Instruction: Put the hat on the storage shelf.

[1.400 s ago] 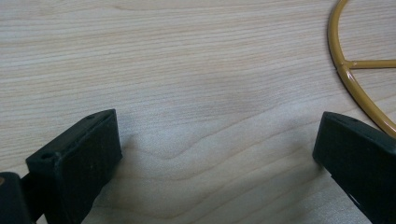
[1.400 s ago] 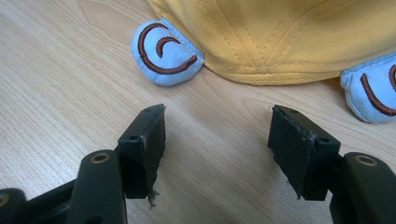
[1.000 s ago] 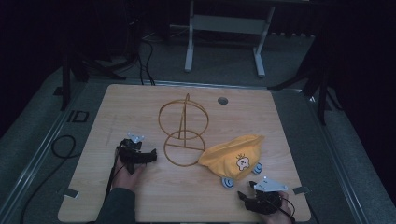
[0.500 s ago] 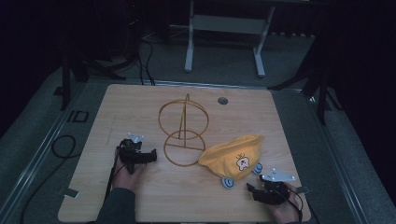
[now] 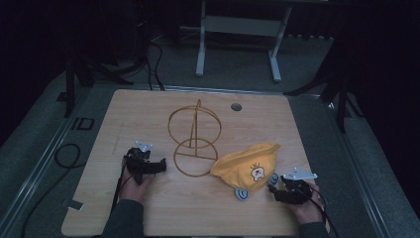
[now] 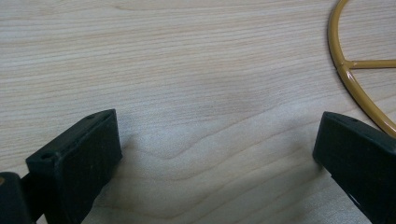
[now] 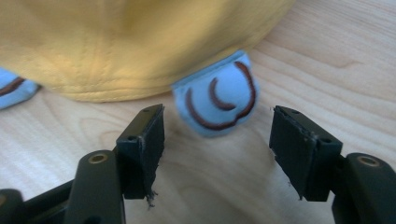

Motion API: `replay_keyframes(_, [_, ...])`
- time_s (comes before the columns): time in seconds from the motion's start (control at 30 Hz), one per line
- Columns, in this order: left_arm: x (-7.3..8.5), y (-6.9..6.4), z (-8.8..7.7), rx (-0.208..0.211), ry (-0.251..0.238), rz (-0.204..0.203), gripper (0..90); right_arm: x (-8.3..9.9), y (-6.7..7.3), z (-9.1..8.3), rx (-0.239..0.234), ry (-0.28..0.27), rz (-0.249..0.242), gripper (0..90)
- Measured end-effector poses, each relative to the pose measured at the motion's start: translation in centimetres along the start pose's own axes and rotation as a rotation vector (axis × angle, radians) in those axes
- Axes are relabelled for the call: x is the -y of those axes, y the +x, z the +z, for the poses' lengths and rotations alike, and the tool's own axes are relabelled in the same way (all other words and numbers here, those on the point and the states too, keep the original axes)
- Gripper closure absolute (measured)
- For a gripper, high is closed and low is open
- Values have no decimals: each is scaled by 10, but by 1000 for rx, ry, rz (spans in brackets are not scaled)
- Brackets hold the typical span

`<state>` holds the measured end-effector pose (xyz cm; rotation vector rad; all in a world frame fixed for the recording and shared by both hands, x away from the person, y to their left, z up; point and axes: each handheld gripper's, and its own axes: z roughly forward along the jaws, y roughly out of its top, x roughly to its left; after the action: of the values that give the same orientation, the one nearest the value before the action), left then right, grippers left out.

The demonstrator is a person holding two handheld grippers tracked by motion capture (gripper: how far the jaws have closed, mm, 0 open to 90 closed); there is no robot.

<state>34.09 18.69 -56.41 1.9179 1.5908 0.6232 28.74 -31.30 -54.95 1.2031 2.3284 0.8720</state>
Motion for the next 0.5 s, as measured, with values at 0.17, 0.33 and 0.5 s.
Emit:
replay_keyframes(0.17, [0, 0, 0, 0, 0, 0, 9, -5, -7, 4, -37, 4, -31, 374])
replay_keyframes(0.33, [0, 0, 0, 0, 0, 0, 9, -5, -9, 7, -73, -6, -24, 402])
replay_keyframes(0.5, [0, 0, 0, 0, 0, 0, 9, -6, -6, 7, -96, -17, -44, 508])
